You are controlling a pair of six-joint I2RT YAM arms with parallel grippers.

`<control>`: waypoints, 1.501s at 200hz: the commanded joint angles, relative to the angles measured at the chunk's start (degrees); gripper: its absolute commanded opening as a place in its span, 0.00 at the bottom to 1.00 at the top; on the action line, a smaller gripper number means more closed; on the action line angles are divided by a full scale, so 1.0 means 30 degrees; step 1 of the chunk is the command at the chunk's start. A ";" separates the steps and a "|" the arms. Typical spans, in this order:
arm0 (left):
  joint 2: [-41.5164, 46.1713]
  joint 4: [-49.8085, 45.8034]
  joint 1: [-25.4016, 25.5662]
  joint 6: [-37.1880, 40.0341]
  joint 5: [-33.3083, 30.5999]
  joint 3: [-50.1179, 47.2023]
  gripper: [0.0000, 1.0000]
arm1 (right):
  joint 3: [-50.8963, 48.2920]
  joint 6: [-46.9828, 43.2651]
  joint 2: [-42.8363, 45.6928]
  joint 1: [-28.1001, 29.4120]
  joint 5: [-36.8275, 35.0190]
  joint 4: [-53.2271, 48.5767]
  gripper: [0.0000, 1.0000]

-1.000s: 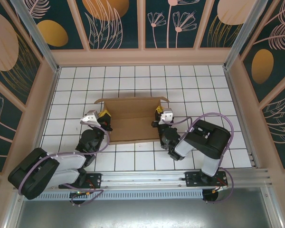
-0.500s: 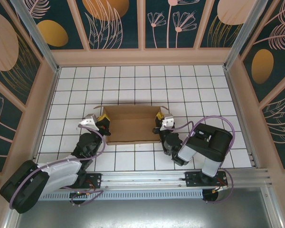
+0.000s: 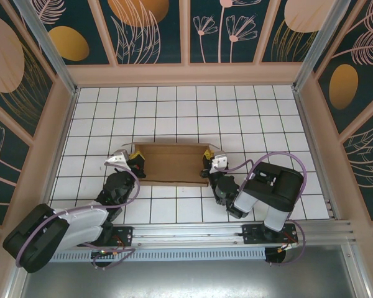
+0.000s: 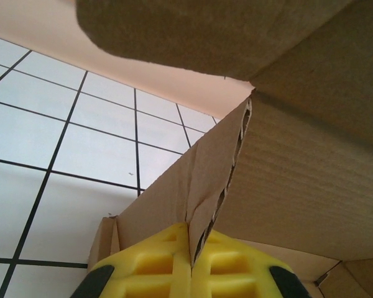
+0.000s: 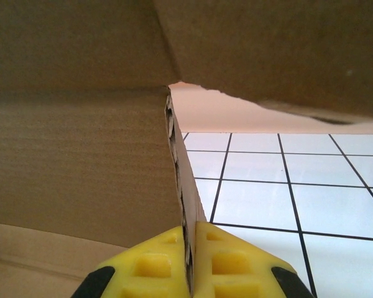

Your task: Fold the paper box

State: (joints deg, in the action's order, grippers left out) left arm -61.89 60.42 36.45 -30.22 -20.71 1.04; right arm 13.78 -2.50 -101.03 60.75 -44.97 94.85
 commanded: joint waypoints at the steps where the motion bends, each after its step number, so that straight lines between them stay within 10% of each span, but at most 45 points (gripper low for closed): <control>1: -0.0590 -0.1347 0.0459 0.0009 0.0863 -0.0861 0.00 | -0.0093 -0.0231 -0.1513 0.0310 0.1163 0.0991 0.07; 110: -0.4089 0.0306 0.0469 0.0854 0.0339 0.2350 0.00 | 0.2716 -0.1879 -0.0439 -0.1489 0.2323 -0.0608 0.15; 193: -0.2524 -0.1685 0.0455 0.1516 -0.0408 0.3717 0.00 | 0.8363 0.6362 0.3841 -0.4301 0.8396 -1.8582 0.20; 300: -0.4115 -0.1019 0.0445 0.0711 -0.0064 0.3125 0.00 | 0.4830 0.7435 0.3190 -0.5750 1.0506 -1.4962 0.18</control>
State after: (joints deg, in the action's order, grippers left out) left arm -73.43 55.33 36.45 -27.20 -25.50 11.27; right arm 32.42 19.05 -90.15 42.70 -17.65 44.38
